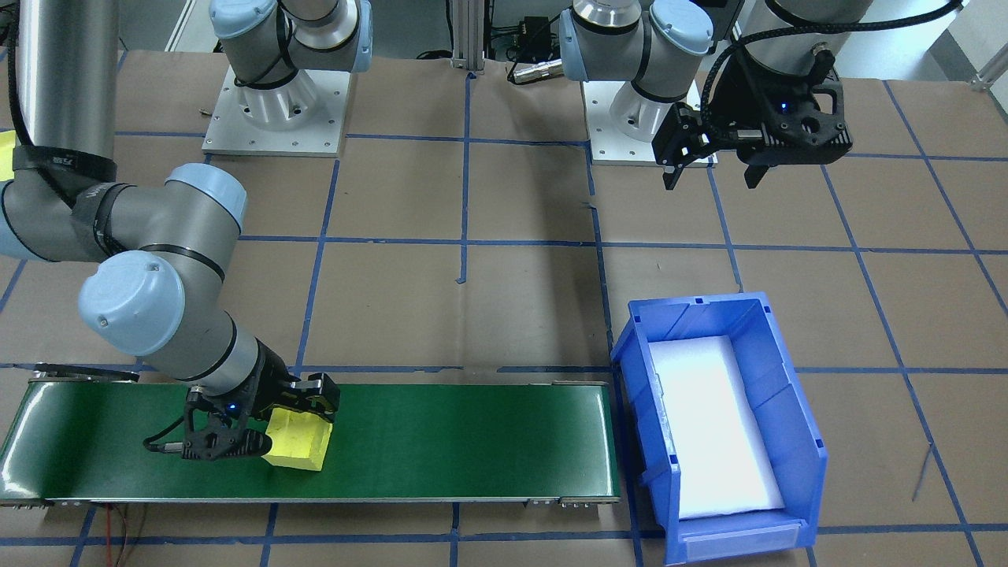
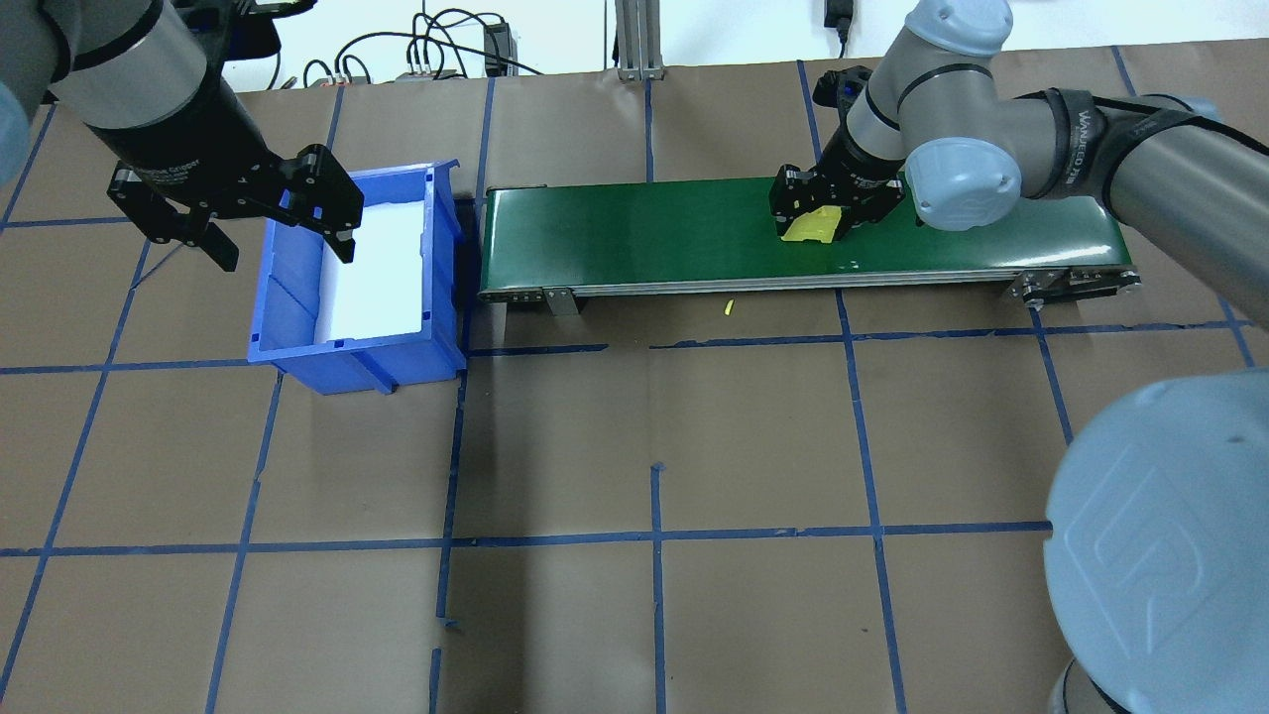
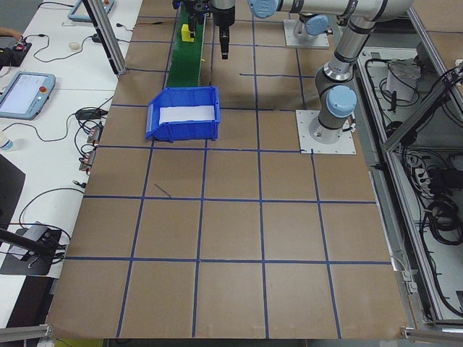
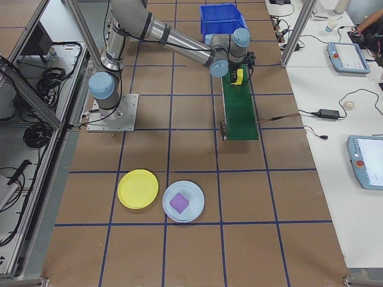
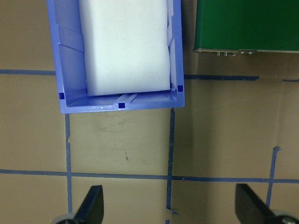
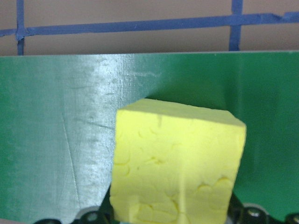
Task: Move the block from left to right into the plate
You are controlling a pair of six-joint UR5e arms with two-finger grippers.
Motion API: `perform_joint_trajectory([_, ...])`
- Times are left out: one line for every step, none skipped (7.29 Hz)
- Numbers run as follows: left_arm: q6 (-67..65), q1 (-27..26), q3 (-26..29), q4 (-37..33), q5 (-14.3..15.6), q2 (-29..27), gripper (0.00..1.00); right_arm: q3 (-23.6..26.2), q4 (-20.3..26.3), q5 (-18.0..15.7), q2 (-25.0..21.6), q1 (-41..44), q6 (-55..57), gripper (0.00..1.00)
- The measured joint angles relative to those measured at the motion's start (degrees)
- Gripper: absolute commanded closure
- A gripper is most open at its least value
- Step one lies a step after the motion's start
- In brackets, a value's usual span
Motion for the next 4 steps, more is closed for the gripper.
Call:
perform_joint_trajectory([0.0, 0.0, 0.0, 0.0, 0.0, 0.0, 0.0, 0.1, -0.1, -3.4, -1.5, -1.3, -6.2, 0.75])
perform_joint_trajectory([0.0, 0.0, 0.0, 0.0, 0.0, 0.0, 0.0, 0.5, 1.0, -8.8, -4.5, -3.8, -14.5, 0.74])
perform_joint_trajectory([0.0, 0.0, 0.0, 0.0, 0.0, 0.0, 0.0, 1.5, 4.3, -14.2, -8.6, -8.0, -22.8, 0.75])
perform_joint_trajectory([0.0, 0.0, 0.0, 0.0, 0.0, 0.0, 0.0, 3.3, 10.3, -18.0, -13.2, -14.6, -30.0, 0.75])
